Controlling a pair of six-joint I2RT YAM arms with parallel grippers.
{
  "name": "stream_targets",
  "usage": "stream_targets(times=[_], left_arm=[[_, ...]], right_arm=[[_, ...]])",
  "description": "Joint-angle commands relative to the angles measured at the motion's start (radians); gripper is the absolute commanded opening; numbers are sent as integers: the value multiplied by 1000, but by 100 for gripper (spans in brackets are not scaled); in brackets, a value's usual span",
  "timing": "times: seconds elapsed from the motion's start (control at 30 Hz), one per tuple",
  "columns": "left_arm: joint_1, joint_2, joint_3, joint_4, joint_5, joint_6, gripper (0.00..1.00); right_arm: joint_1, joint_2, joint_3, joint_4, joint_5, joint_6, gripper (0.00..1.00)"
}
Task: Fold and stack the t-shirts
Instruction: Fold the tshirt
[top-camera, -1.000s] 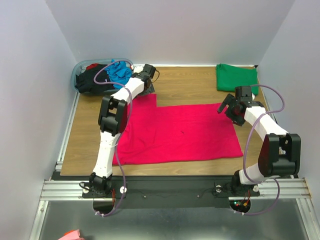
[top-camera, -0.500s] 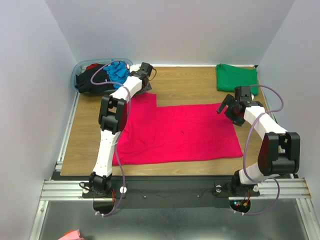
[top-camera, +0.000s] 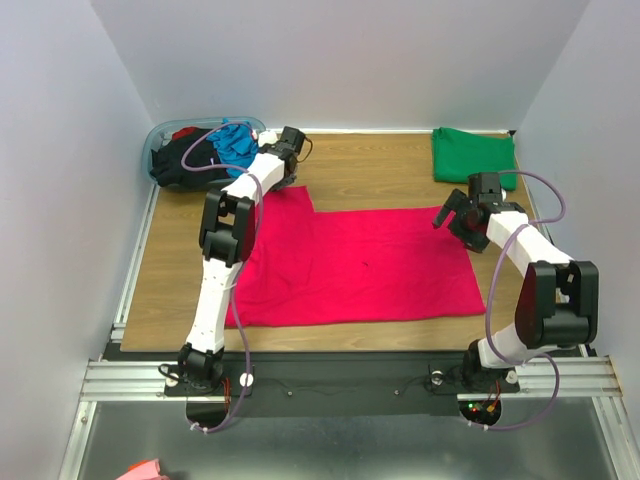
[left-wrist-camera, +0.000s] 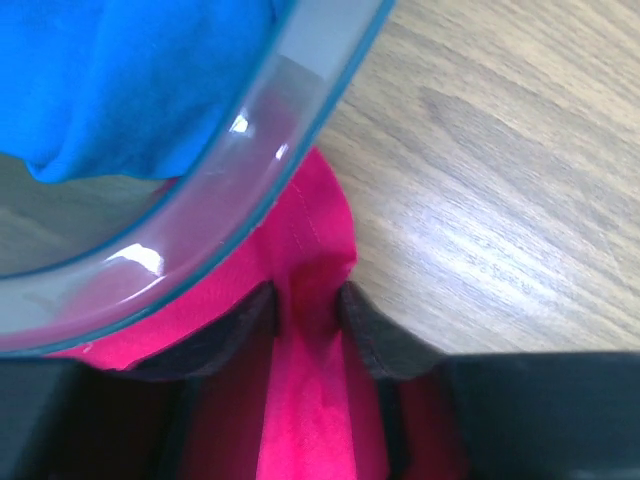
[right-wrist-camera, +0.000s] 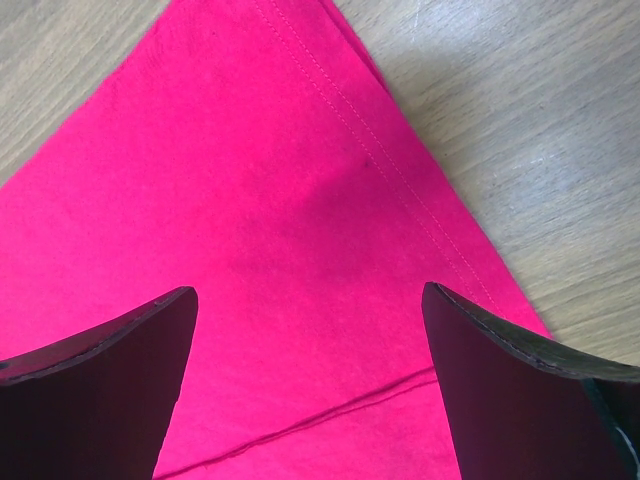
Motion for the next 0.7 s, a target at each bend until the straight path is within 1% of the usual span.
stream_targets(times=[0.0, 0.03, 0.07, 0.1, 0.2, 0.27, 0.33, 0.4, 0.43, 0.67], left_arm=[[-4, -42, -80, -27, 24, -20, 31], [-4, -45, -84, -26, 27, -19, 28], [-5, -52, -89, -27, 27, -19, 23], [-6, -62, -94, -29, 29, -17, 21], [-7, -79, -101, -29, 38, 0, 21], [-7, -87, -98, -26, 44, 20, 29], [-9, -105, -94, -24, 46, 31, 40], [-9, -114, -92, -6, 38, 52, 43], [-7, -116, -88, -4, 41, 58, 48], [-7, -46, 60, -36, 69, 92, 49]], right_arm=[[-1, 25, 55, 38, 5, -16, 100], [-1, 31, 67, 40, 5, -16, 100], [-1, 46, 100, 38, 5, -17, 100], [-1, 54, 115, 40, 14, -19, 100], [-1, 103, 196, 40, 34, -40, 100], [-1, 132, 235, 40, 42, -57, 100], [-1, 168, 285, 40, 30, -70, 100], [-1, 192, 313, 40, 18, -77, 100], [-1, 197, 319, 40, 18, -79, 100], [-1, 234, 335, 40, 33, -99, 100]])
